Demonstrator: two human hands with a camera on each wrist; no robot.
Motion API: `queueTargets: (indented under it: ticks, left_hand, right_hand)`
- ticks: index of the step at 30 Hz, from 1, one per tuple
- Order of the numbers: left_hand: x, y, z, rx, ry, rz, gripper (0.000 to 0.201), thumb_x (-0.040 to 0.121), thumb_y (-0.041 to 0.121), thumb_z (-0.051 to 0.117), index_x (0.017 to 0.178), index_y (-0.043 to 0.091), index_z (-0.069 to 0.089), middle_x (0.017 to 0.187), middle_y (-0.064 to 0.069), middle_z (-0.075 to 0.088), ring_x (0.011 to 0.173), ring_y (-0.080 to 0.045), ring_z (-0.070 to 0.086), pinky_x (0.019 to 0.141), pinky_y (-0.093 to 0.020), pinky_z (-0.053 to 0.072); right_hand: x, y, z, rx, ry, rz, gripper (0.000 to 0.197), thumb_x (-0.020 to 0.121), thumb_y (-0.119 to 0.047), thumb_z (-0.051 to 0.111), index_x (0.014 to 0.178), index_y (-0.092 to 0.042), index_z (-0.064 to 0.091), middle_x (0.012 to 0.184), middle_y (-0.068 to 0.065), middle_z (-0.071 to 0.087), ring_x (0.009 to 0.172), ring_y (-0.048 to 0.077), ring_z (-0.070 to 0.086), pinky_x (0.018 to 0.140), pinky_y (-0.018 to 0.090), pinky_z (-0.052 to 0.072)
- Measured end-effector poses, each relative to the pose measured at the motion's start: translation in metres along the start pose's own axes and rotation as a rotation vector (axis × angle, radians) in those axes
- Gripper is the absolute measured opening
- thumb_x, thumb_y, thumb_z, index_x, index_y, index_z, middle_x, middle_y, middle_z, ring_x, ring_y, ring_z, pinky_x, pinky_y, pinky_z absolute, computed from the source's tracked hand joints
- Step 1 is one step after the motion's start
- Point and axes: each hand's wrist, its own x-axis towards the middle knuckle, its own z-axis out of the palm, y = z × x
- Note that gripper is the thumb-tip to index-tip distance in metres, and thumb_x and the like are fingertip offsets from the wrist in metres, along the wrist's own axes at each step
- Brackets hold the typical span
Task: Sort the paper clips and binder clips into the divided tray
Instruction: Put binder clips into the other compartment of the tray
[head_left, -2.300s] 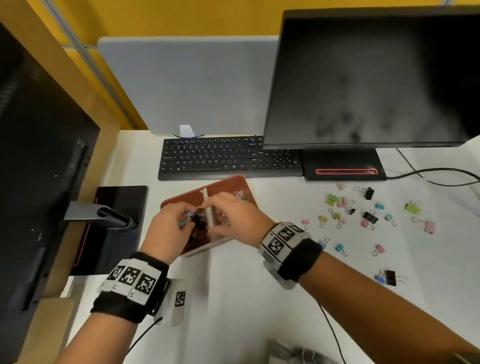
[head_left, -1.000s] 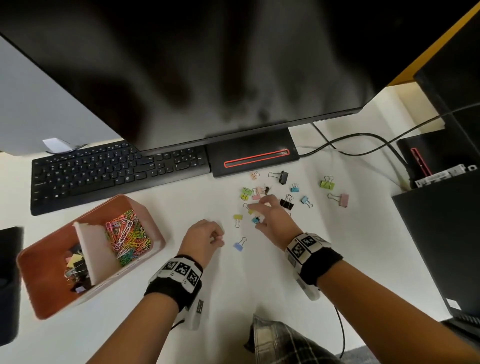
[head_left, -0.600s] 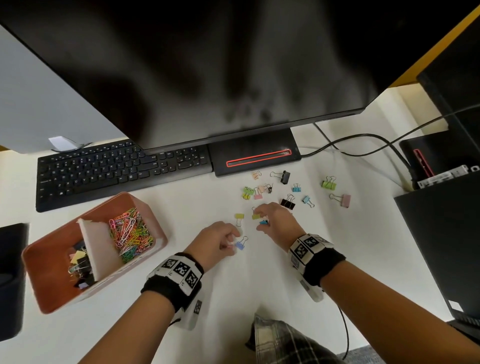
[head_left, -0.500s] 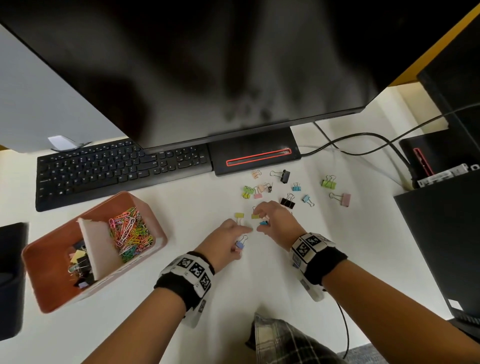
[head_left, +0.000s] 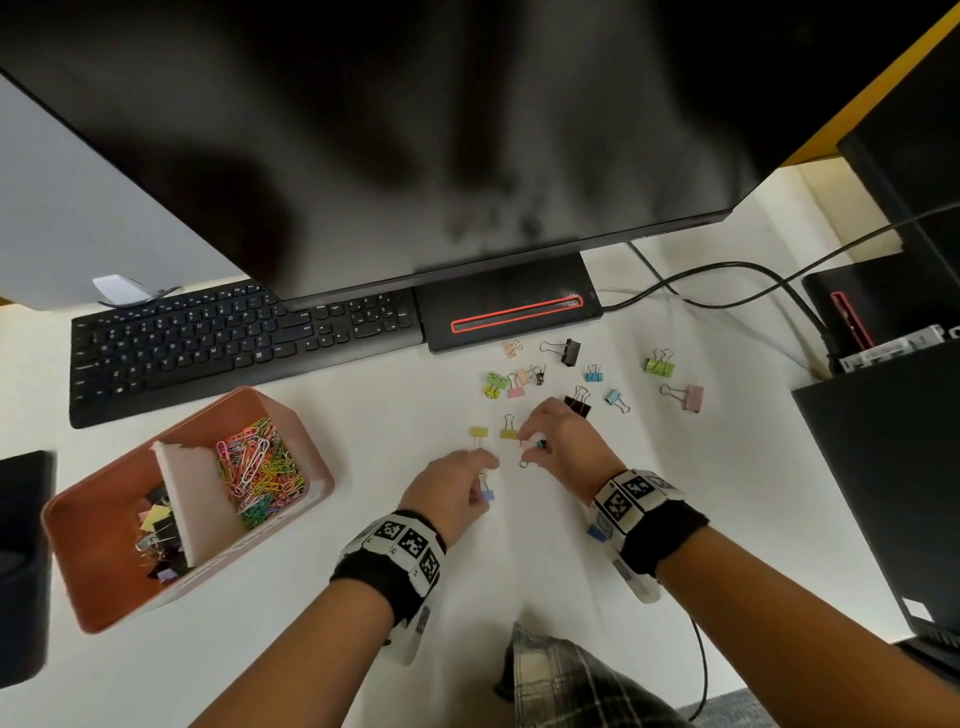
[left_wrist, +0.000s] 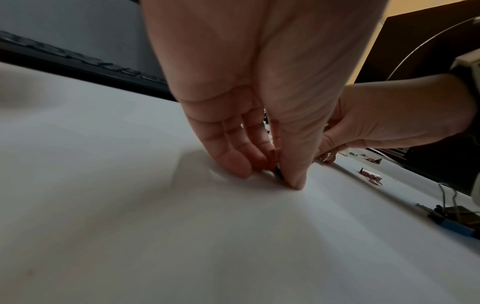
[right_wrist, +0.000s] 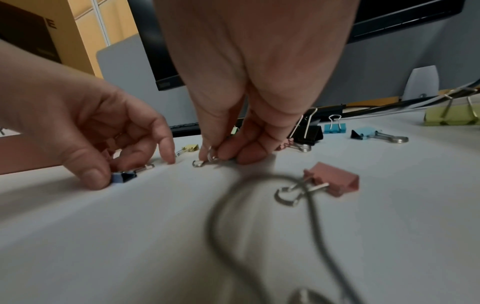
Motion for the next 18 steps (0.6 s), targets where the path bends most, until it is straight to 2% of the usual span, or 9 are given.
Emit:
queueTargets:
  ticks: [2, 4, 6, 9, 12, 14, 16, 18]
  left_hand:
    - [0.001, -0.002, 0.001, 0.008, -0.008, 0.013, 0.026, 0.081, 0.009, 0.062, 0.105, 0.019, 0.06, 0.079, 0.011, 0.046, 0.074, -0.013, 0.053, 0.078, -0.026, 0.047]
    - [0.002, -0.003, 0.001, 0.061, -0.021, 0.01, 0.013, 0.08, 0.01, 0.063, 0.091, 0.018, 0.064, 0.085, 0.007, 0.047, 0.076, -0.012, 0.052, 0.075, -0.023, 0.043]
    - [0.002, -0.004, 0.001, 0.086, -0.014, -0.001, 0.007, 0.081, 0.011, 0.064, 0.086, 0.016, 0.065, 0.087, 0.006, 0.044, 0.073, -0.011, 0.05, 0.073, -0.018, 0.038]
    - [0.003, -0.005, -0.001, 0.061, 0.009, 0.014, 0.012, 0.082, 0.009, 0.063, 0.093, 0.013, 0.065, 0.09, 0.005, 0.04, 0.07, -0.009, 0.046, 0.072, -0.01, 0.033]
    - [0.0, -0.007, -0.008, -0.011, 0.007, 0.021, 0.027, 0.082, 0.009, 0.063, 0.108, 0.017, 0.062, 0.081, 0.01, 0.041, 0.068, -0.002, 0.046, 0.067, 0.0, 0.031]
    - [-0.002, -0.008, -0.013, -0.1, 0.025, -0.013, 0.037, 0.079, 0.008, 0.067, 0.114, 0.02, 0.059, 0.077, 0.01, 0.047, 0.069, 0.007, 0.05, 0.075, -0.003, 0.036]
    - [-0.002, -0.011, -0.017, -0.147, 0.04, -0.045, 0.039, 0.077, 0.008, 0.07, 0.112, 0.021, 0.059, 0.073, 0.009, 0.05, 0.07, 0.012, 0.053, 0.079, -0.011, 0.044]
    - [0.001, -0.012, -0.018, -0.063, 0.037, -0.043, 0.039, 0.076, 0.012, 0.071, 0.111, 0.023, 0.059, 0.075, 0.008, 0.053, 0.074, 0.002, 0.053, 0.079, -0.016, 0.043]
  right_hand:
    - [0.0, 0.001, 0.001, 0.006, -0.004, -0.008, 0.015, 0.077, -0.008, 0.069, 0.091, -0.008, 0.065, 0.101, 0.003, 0.057, 0.076, 0.009, 0.046, 0.074, 0.02, 0.037]
    - [-0.002, 0.002, 0.0, -0.012, -0.044, -0.02, 0.007, 0.08, -0.008, 0.065, 0.086, -0.012, 0.062, 0.092, 0.0, 0.058, 0.074, 0.009, 0.047, 0.074, 0.021, 0.036]
    - [-0.003, 0.002, 0.0, -0.029, -0.088, -0.029, 0.008, 0.082, -0.01, 0.063, 0.087, -0.016, 0.06, 0.086, -0.004, 0.055, 0.071, 0.006, 0.047, 0.073, 0.022, 0.036]
    - [-0.004, 0.003, -0.002, 0.006, -0.111, -0.024, 0.021, 0.083, -0.011, 0.064, 0.104, -0.016, 0.062, 0.095, -0.006, 0.049, 0.067, -0.003, 0.044, 0.073, 0.017, 0.036]
    - [-0.004, 0.005, -0.008, -0.017, -0.186, -0.036, 0.032, 0.081, -0.01, 0.067, 0.112, -0.018, 0.063, 0.104, -0.005, 0.044, 0.069, -0.001, 0.046, 0.073, 0.011, 0.037]
    - [-0.005, 0.004, -0.01, -0.072, -0.253, -0.029, 0.038, 0.08, -0.009, 0.068, 0.116, -0.019, 0.062, 0.106, -0.005, 0.04, 0.079, 0.01, 0.052, 0.08, 0.018, 0.041]
    - [-0.006, 0.004, -0.011, -0.133, -0.286, -0.036, 0.039, 0.08, -0.008, 0.067, 0.117, -0.019, 0.062, 0.106, -0.004, 0.038, 0.087, 0.016, 0.052, 0.085, 0.023, 0.043]
    - [-0.007, 0.003, -0.011, -0.136, -0.281, -0.039, 0.031, 0.082, -0.009, 0.066, 0.111, -0.018, 0.064, 0.106, -0.001, 0.041, 0.089, 0.017, 0.051, 0.086, 0.025, 0.045]
